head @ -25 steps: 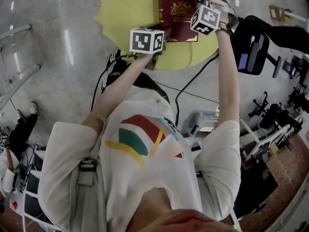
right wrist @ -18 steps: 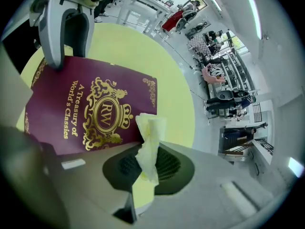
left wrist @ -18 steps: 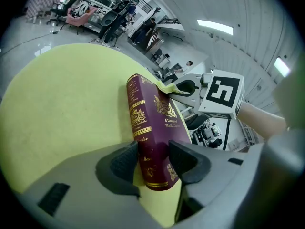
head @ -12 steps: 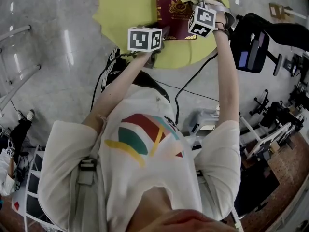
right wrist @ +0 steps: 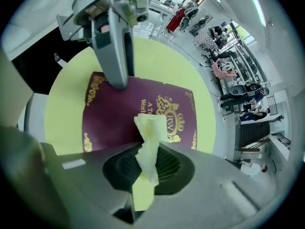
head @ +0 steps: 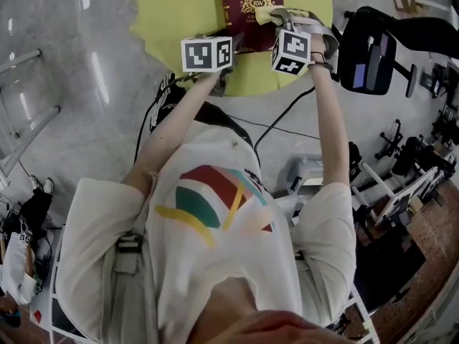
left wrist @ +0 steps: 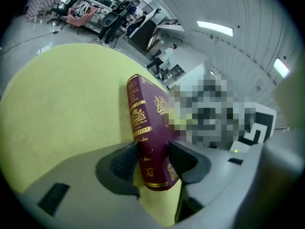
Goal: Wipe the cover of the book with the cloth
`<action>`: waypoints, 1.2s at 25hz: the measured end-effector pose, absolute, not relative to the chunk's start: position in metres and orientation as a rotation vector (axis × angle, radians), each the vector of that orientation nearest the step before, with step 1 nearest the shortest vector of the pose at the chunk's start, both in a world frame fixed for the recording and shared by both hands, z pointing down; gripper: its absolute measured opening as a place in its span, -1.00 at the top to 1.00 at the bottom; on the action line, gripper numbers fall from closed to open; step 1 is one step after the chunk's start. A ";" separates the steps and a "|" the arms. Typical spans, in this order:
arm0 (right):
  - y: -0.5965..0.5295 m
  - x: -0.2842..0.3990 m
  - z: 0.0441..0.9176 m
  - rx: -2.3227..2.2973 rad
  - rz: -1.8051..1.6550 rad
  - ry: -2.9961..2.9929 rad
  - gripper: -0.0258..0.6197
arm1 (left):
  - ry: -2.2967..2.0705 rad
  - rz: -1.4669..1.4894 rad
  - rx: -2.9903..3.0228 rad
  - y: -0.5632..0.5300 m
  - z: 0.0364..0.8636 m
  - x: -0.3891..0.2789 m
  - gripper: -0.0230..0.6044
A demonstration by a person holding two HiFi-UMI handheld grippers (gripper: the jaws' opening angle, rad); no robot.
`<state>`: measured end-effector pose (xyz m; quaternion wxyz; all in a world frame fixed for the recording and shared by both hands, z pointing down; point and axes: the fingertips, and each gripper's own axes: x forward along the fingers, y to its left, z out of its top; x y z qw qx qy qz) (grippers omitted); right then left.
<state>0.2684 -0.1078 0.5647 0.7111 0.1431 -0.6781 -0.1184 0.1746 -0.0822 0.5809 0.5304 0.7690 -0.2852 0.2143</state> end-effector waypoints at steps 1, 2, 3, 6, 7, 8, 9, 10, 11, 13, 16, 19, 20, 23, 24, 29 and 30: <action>-0.099 0.268 0.565 0.321 -0.247 -1.508 0.83 | -0.680 0.510 1.836 -0.082 0.581 0.174 0.26; -0.091 0.267 0.564 0.326 -0.230 -1.511 0.83 | -0.679 0.510 1.837 -0.081 0.581 0.174 0.26; -0.083 0.267 0.564 0.333 -0.214 -1.513 0.83 | -0.677 0.509 1.838 -0.081 0.581 0.174 0.26; -0.060 0.269 0.564 0.345 -0.183 -1.511 0.83 | -0.673 0.507 1.839 -0.082 0.580 0.175 0.26; -0.052 0.270 0.564 0.343 -0.176 -1.510 0.83 | -0.673 0.507 1.839 -0.082 0.580 0.176 0.26; -0.045 0.270 0.564 0.339 -0.167 -1.510 0.83 | -0.672 0.507 1.838 -0.082 0.580 0.177 0.26; -0.037 0.271 0.564 0.334 -0.158 -1.511 0.83 | -0.672 0.507 1.837 -0.082 0.580 0.177 0.26; -0.030 0.271 0.564 0.332 -0.149 -1.512 0.83 | -0.672 0.507 1.835 -0.082 0.580 0.177 0.26; -0.024 0.272 0.564 0.331 -0.140 -1.513 0.83 | -0.672 0.507 1.834 -0.082 0.580 0.177 0.26; -0.015 0.273 0.564 0.337 -0.125 -1.514 0.83 | -0.670 0.507 1.834 -0.082 0.580 0.177 0.26; -0.009 0.273 0.564 0.342 -0.118 -1.508 0.83 | -0.667 0.503 1.832 -0.081 0.580 0.177 0.26; -0.006 0.273 0.563 0.336 -0.116 -1.498 0.83 | -0.665 0.493 1.823 -0.081 0.579 0.176 0.26; -0.006 0.273 0.564 0.334 -0.113 -1.497 0.83 | -0.664 0.491 1.821 -0.081 0.580 0.176 0.26; -0.005 0.274 0.565 0.329 -0.105 -1.494 0.83 | -0.664 0.490 1.821 -0.081 0.580 0.178 0.26; -0.004 0.275 0.565 0.329 -0.104 -1.492 0.83 | -0.666 0.495 1.828 -0.080 0.580 0.178 0.26; -0.003 0.275 0.566 0.334 -0.076 -1.497 0.83 | -0.710 0.487 1.950 -0.090 0.564 0.170 0.27; -0.004 0.275 0.566 0.337 -0.067 -1.502 0.83 | -0.721 0.463 1.963 -0.096 0.557 0.167 0.27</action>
